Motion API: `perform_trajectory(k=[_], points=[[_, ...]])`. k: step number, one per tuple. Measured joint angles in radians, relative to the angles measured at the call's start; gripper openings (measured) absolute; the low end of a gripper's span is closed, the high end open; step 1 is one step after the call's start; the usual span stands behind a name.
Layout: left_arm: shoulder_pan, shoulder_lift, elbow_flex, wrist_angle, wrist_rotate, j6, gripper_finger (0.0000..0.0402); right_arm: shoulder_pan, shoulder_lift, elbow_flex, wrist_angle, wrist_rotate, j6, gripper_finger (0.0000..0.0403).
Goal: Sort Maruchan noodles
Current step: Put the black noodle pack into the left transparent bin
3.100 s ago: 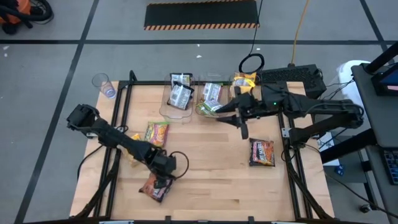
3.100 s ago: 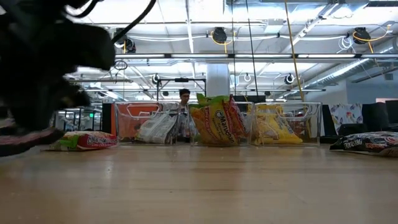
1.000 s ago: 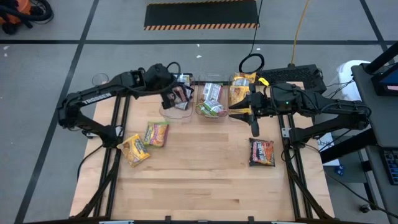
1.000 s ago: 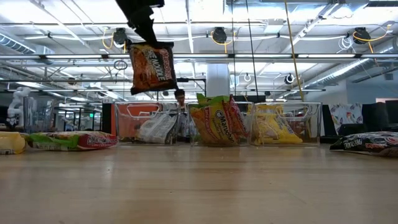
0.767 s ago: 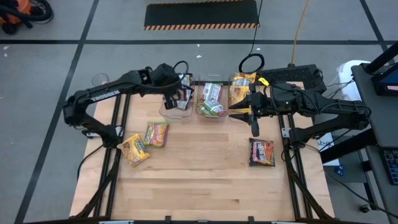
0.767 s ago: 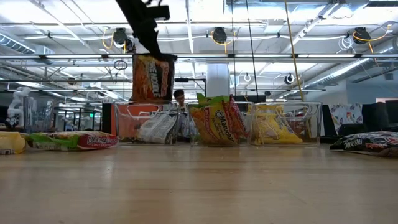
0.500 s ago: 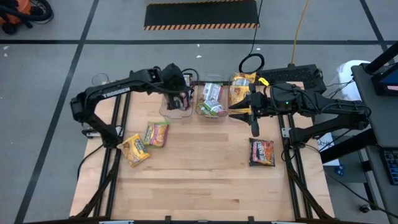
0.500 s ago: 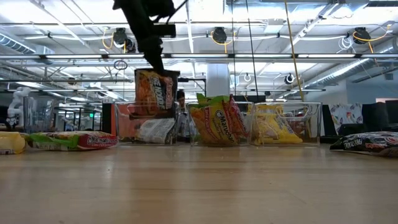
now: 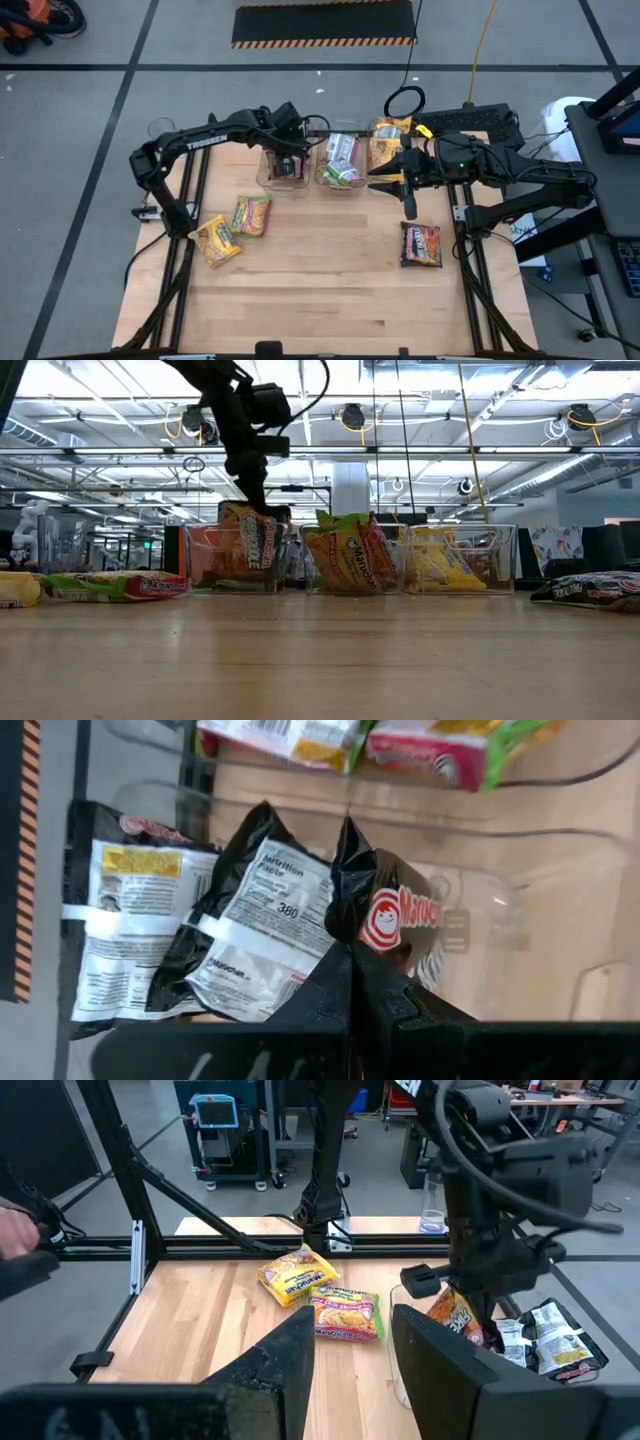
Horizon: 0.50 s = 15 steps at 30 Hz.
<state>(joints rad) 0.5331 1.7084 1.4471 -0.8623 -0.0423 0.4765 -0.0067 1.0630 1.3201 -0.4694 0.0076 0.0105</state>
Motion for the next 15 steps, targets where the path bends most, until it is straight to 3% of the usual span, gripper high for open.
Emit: perform_trajectory(k=[15], points=[[0.086, 0.039, 0.000, 0.137, -0.064, 0.029, 0.0015, 0.000, 0.000, 0.000, 0.000, 0.000, 0.004, 0.0130]])
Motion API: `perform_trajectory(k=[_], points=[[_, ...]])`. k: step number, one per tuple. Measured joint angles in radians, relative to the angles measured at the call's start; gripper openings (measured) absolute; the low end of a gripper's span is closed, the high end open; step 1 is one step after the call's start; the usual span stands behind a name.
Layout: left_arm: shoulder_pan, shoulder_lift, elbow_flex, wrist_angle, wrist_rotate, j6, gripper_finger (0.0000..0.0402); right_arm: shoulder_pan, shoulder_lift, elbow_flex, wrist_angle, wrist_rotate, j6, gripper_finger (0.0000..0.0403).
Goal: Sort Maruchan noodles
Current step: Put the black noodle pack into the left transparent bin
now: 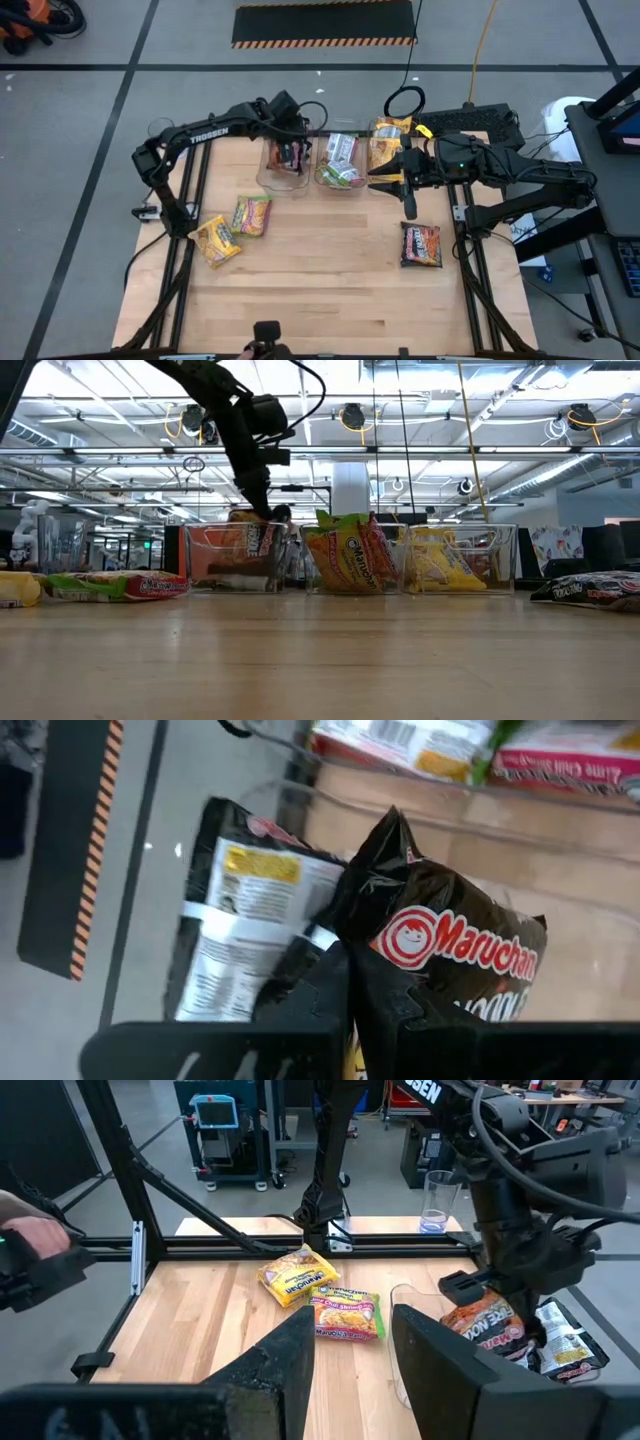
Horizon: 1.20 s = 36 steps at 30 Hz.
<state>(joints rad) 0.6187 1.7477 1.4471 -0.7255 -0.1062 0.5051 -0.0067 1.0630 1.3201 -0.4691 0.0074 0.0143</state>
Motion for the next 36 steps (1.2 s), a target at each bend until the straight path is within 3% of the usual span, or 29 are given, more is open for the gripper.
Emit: perform_trajectory(k=[6, 15, 24, 28, 32, 36], points=[[0.005, 0.010, 0.000, -0.031, 0.039, 0.022, 0.0004, 0.000, 0.000, 0.000, 0.000, 0.000, 0.000, 0.0130], [0.005, 0.019, -0.001, -0.018, 0.050, 0.005, 0.0022, 0.000, 0.000, 0.000, 0.000, 0.000, 0.000, 0.0130], [0.005, 0.019, -0.001, -0.017, 0.018, -0.030, 0.0030, 0.000, 0.000, 0.000, 0.000, 0.000, 0.000, 0.0130], [0.005, 0.018, -0.001, -0.024, -0.074, -0.029, 0.0036, 0.000, 0.000, 0.000, 0.000, 0.000, 0.000, 0.0130], [0.001, -0.014, -0.001, -0.073, -0.077, -0.034, 0.0037, 0.000, 0.000, 0.000, 0.000, 0.000, 0.000, 0.0130], [-0.013, -0.100, -0.001, -0.143, -0.015, -0.092, 0.0037, 0.000, 0.000, 0.000, 0.000, 0.000, 0.000, 0.0130]])
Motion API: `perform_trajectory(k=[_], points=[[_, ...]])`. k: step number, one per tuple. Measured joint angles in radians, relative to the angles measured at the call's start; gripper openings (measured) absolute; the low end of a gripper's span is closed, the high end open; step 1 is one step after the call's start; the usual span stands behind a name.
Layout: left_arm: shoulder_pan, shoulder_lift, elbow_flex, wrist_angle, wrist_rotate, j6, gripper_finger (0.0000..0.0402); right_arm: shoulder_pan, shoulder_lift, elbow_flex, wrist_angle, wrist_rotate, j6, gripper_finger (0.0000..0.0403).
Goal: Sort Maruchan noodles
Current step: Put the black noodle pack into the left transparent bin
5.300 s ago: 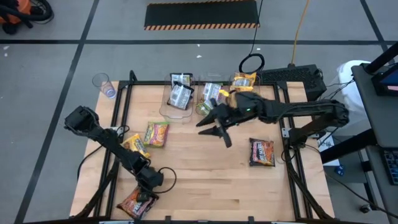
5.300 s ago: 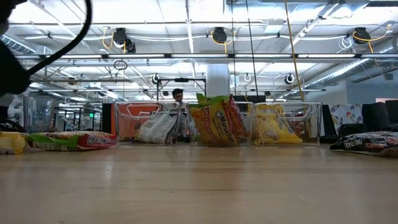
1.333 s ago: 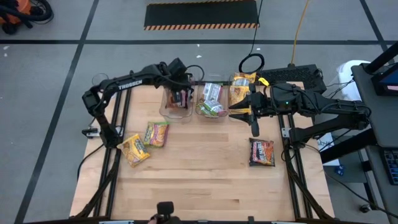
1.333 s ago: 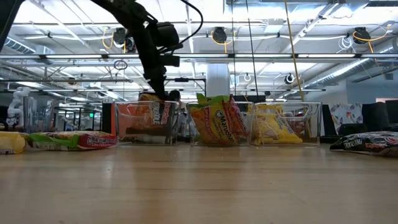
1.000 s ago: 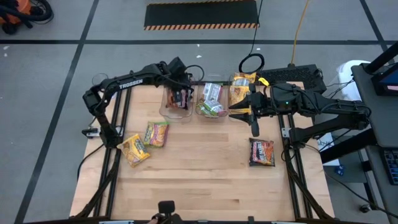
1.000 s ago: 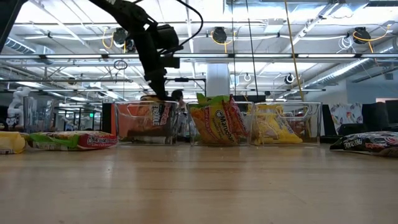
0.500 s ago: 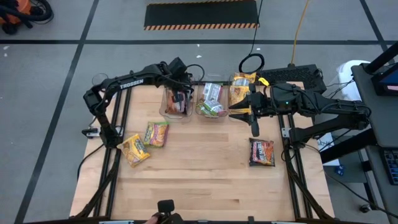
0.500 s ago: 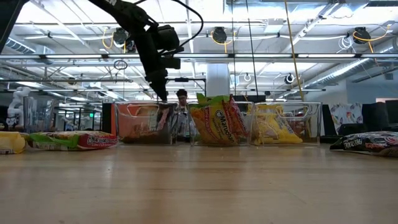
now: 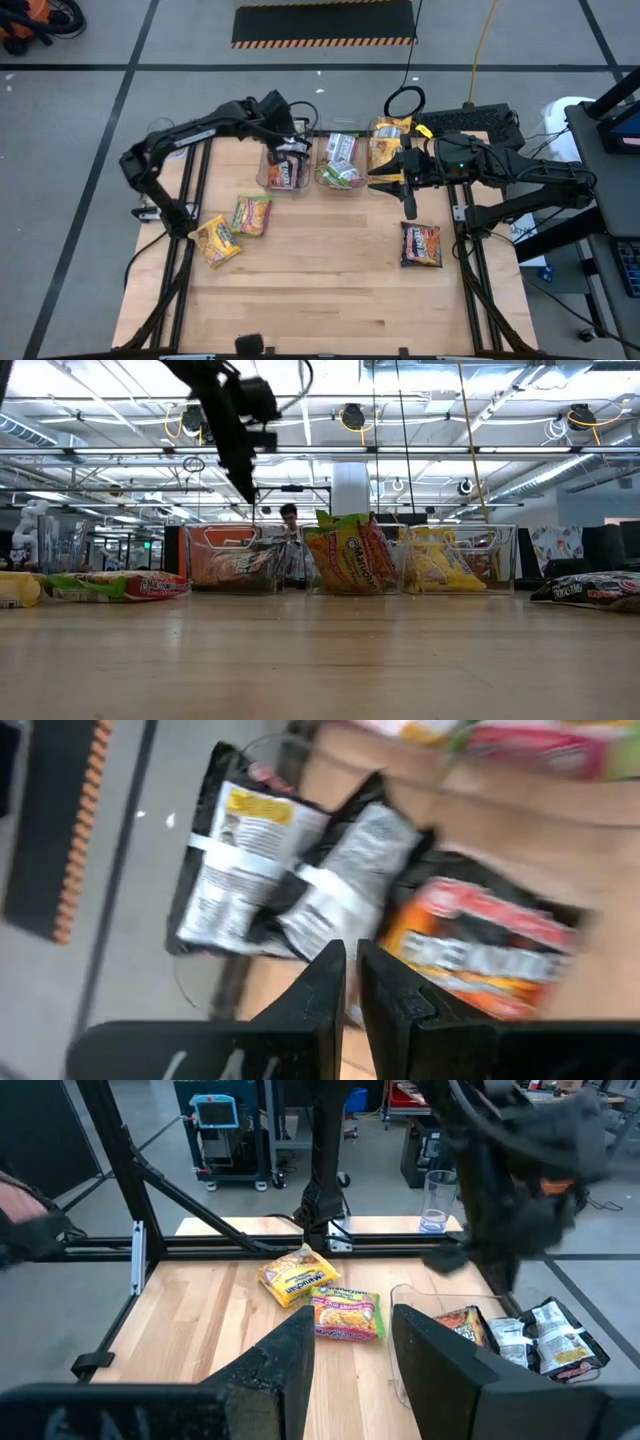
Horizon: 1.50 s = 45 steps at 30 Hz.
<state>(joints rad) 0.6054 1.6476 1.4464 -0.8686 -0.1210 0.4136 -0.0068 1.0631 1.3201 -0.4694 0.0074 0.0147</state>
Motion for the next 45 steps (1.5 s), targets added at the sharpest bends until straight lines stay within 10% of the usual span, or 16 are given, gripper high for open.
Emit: perform_trajectory(k=[17, 34, 45], points=[[-0.213, -0.447, 0.002, -0.314, 0.184, -0.242, 0.0037, 0.000, 0.004, 0.000, -0.175, 0.024, 0.070, 0.0130], [-0.374, -0.472, 0.001, -0.492, 0.173, -0.347, 0.0037, 0.080, 0.052, -0.014, -0.779, -0.057, 0.438, 0.0130], [-0.387, -0.472, 0.001, -0.530, 0.172, -0.345, 0.0037, 0.253, 0.064, -0.322, -0.761, -0.283, 0.655, 0.0130]])
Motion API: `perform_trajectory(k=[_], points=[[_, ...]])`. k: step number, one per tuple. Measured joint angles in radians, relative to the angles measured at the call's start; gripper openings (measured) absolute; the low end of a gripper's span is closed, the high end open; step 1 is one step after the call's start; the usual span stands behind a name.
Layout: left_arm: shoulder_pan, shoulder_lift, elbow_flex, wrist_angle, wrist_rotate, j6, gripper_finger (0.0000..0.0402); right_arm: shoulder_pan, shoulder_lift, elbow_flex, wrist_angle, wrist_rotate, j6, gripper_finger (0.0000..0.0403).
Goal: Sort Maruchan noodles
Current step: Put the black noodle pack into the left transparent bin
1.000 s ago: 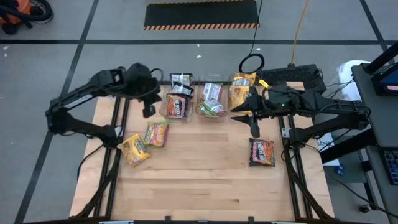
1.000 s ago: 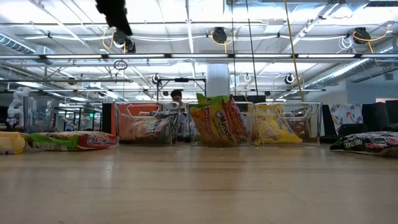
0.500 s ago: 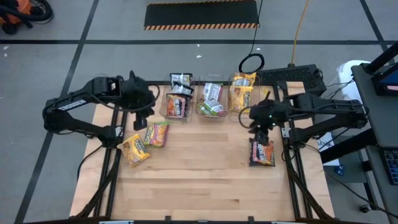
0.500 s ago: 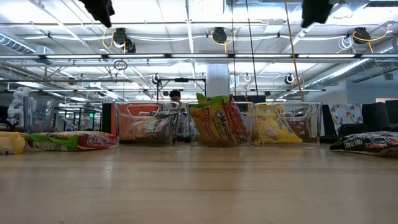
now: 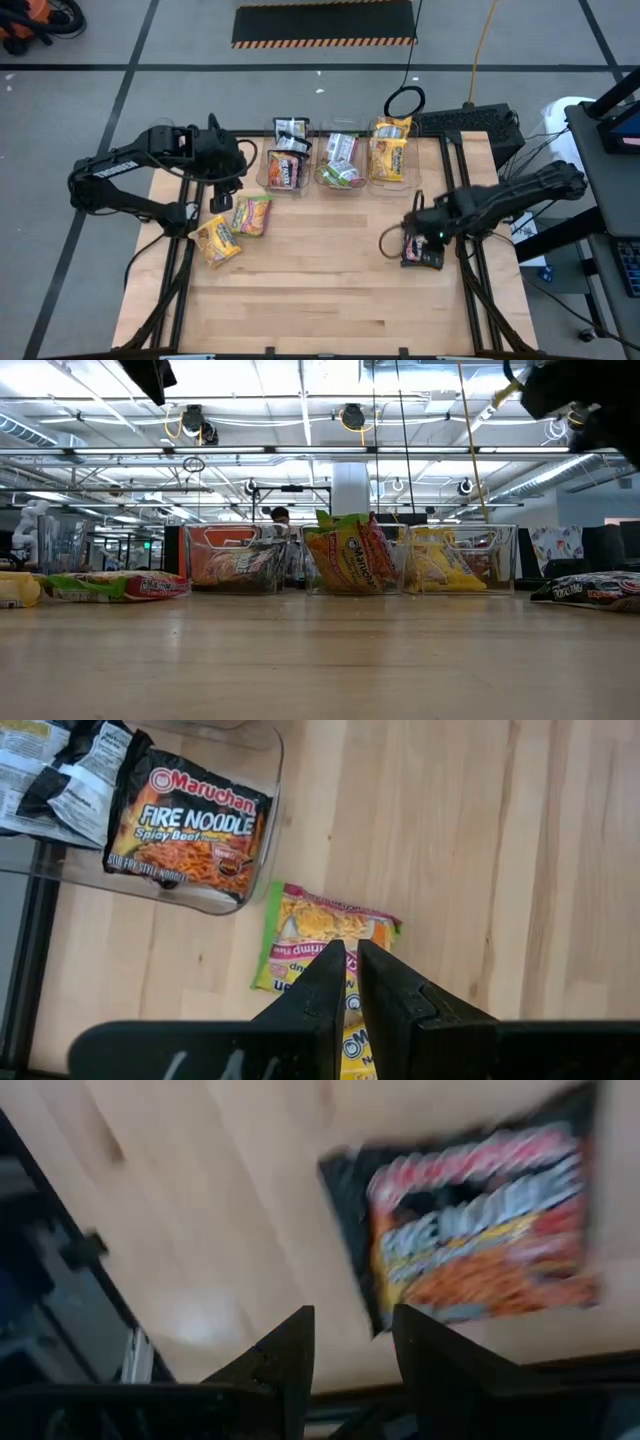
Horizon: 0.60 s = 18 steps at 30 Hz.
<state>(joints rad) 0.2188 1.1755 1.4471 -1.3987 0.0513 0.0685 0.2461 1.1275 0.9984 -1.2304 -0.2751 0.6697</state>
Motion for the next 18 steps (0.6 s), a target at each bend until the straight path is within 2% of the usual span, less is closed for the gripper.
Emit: perform_trajectory(k=[3, 10, 18], points=[[0.000, 0.000, 0.000, 0.000, 0.000, 0.010, 0.0037, 0.038, 0.000, -0.091, 0.115, -0.044, 0.054, 0.0130], [0.000, 0.000, -0.001, -0.001, 0.000, 0.012, 0.0037, 0.116, 0.028, -0.247, 0.459, -0.040, 0.123, 0.0130], [0.000, 0.000, -0.001, 0.000, 0.000, 0.012, 0.0037, 0.154, 0.081, -0.257, 0.386, -0.041, 0.064, 0.0110]])
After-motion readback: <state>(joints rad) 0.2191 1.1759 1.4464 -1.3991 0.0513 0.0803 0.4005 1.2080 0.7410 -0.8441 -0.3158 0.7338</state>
